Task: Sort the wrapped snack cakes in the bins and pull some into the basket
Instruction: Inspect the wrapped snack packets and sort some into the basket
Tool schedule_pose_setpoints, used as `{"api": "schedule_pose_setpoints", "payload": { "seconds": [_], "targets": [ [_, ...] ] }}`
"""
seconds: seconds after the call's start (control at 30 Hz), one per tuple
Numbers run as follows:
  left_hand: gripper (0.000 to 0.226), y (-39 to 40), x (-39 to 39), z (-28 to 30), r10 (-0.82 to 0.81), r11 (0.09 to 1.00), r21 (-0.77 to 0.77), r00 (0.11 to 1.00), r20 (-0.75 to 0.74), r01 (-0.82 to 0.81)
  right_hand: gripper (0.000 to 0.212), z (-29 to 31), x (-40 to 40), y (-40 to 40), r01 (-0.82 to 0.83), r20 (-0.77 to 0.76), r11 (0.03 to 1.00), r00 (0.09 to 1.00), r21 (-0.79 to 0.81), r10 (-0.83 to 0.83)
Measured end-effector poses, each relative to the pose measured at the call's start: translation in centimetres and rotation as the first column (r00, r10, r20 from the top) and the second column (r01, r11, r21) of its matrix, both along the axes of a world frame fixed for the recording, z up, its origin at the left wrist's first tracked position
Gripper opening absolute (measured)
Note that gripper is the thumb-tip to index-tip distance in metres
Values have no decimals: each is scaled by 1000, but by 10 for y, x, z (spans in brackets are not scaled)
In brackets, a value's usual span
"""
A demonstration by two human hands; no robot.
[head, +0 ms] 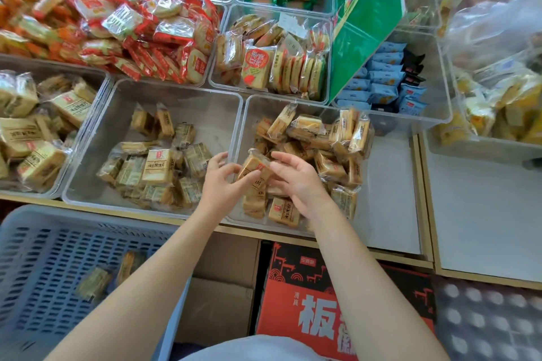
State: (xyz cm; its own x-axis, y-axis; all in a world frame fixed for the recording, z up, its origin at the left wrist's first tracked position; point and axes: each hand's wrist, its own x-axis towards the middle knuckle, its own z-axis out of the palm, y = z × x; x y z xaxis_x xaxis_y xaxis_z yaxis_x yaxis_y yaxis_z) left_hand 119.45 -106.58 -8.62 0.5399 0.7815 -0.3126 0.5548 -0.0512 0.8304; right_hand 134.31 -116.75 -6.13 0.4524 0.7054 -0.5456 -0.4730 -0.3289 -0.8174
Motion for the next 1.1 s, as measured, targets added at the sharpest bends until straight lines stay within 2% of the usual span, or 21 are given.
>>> {"api": "schedule_pose_setpoints", "payload": {
  "seconds": [0.1,0.2,0.33,0.5,0.67,0.77,0.97,1.1],
  "targets": [
    [41,7,6,-4,160,983,79,985,64,-165,40,-1,12,18,149,-21,987,988,-52,-150],
    [44,13,17,-8,254,962,85,964,80,-260,40,-3,23,39,254,-14,963,967,-88,-256],
    [45,13,24,-13,256,964,53,965,57,-259,32,-13,24,67,284,88,944,958,-171,-273],
    [42,14,23,-16,231,970,64,971,60,-234,25,-29,24,86,403,266,880,903,-251,-338],
    [40,15,24,-20,225,971,66,972,61,-229,38,-35,23,94,380,375,874,891,-303,-258],
    [38,15,25,-22,222,972,72,973,57,-225,26,-39,27,96,388,392,865,884,-318,-253],
    [43,14,24,-20,211,974,76,976,46,-214,7,-43,22,84,402,403,882,870,-244,-285],
    [38,12,24,-15,203,975,79,978,53,-207,7,-35,20,75,372,406,904,875,-211,-265]
  ]
}}
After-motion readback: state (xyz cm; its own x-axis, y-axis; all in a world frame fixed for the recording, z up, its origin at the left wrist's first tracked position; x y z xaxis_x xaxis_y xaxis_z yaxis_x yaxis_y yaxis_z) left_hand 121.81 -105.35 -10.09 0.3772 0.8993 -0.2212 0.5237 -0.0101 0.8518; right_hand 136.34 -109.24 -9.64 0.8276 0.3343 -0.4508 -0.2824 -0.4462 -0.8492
